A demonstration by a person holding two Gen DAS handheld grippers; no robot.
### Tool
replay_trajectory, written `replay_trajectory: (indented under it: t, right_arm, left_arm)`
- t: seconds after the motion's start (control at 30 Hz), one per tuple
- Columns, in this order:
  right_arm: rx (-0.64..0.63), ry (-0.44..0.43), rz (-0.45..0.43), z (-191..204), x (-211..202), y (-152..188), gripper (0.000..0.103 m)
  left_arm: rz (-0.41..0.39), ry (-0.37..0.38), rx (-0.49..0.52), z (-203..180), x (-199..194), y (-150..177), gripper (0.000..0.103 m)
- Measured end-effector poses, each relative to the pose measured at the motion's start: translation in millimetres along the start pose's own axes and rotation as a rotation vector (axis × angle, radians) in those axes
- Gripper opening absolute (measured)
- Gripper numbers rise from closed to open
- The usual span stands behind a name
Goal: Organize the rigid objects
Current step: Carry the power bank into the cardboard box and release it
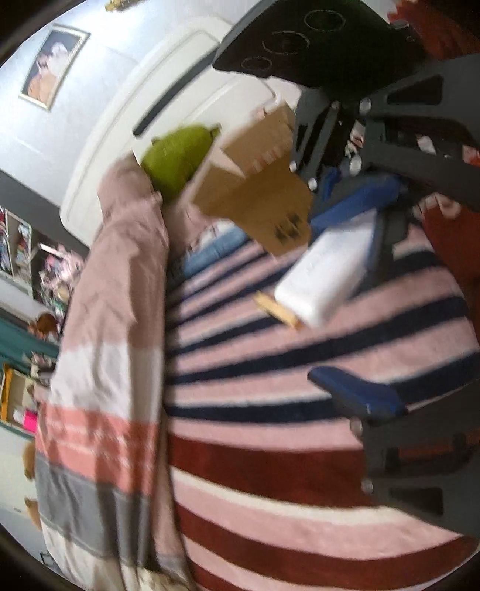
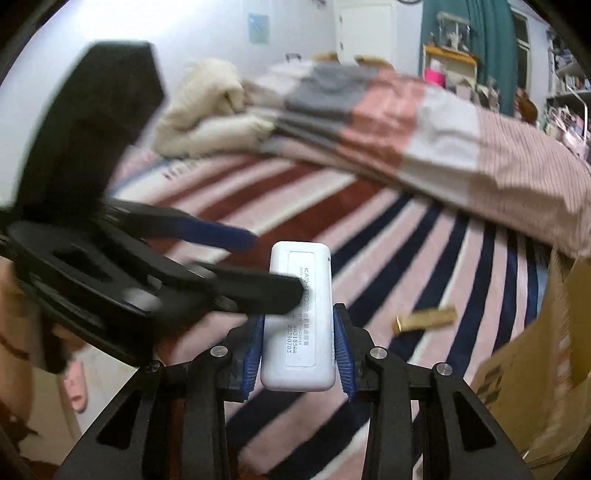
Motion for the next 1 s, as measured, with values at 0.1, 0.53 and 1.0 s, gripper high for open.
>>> replay_trajectory:
  t: [0.1,0.53,1.0]
  right_arm:
    - [0.007,-0.016,-0.036,-5.4,-16.0,-16.7,0.031]
    - [0.139,0.111,-0.099,-109.3,-92.0,-14.6,0.031]
    - [0.254,0.229,0.035,-183.7,-109.4,30.7,0.031]
  left_arm:
    - [-0.007,0.060,0.012,-21.4,5.9,-18.4,0.041]
    - [0.098,0.146,0.178,-134.4,98.5,-60.9,0.040]
    - [0.277,0.079,0.223,-171.8,171.8,-46.9,0.053]
Point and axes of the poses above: each gripper's, at about its wrist camera, not at the fingertips, and x roughly the way its jaws point, z to its left, y to its underside, the point moved 2 cm from there along x, roughly the way its jaws point, and after that the axes turned 10 degrees about -z, right-handed, at the moved point
